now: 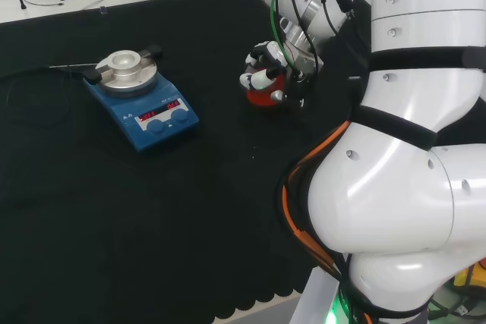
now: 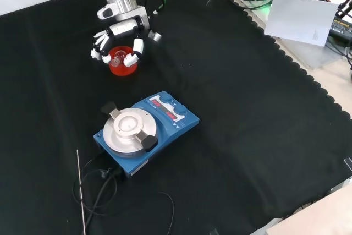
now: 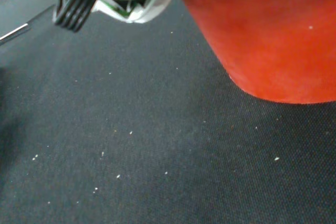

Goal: Pick up the round-bottom flask.

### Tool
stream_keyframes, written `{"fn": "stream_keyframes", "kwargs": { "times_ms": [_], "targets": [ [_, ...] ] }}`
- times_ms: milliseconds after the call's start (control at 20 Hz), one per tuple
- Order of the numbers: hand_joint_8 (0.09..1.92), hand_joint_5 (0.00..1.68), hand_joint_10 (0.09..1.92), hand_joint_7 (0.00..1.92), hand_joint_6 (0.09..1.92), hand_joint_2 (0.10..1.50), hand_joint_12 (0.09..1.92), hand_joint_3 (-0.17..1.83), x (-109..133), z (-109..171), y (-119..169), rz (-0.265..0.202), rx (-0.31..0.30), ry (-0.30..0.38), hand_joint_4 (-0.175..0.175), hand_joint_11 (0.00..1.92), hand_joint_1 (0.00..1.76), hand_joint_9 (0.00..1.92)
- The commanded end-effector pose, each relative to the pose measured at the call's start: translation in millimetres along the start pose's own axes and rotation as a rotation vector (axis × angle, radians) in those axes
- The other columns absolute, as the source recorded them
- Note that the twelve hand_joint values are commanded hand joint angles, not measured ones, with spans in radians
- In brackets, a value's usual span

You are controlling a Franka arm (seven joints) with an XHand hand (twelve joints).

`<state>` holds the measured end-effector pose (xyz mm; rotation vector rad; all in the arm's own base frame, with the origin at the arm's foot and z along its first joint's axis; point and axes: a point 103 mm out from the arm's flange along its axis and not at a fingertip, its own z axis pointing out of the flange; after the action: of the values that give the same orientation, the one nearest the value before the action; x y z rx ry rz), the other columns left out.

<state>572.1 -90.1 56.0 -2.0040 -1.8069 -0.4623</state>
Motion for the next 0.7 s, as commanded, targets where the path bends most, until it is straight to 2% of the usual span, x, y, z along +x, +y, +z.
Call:
{"fn": "stream_keyframes", "kwargs": {
  "times_ms": [50, 550, 700],
  "targets": [
    [0.56, 0.65, 0.59, 0.28, 0.93, 0.53, 1.29, 0.77, -1.6, 1.2, 0.2, 0.011, -0.007, -0.001, -0.013, 0.0, 0.96, 0.46],
    [0.57, 0.72, 0.6, 0.3, 0.93, 0.56, 1.3, 0.76, -5.8, 3.8, 1.9, 0.027, -0.018, -0.014, 0.002, 0.0, 0.98, 0.48],
    [0.58, 0.78, 0.61, 0.32, 0.92, 0.58, 1.32, 0.75, -6.4, 4.3, 2.1, 0.03, -0.023, -0.016, 0.019, 0.0, 0.99, 0.5]
  ]
}}
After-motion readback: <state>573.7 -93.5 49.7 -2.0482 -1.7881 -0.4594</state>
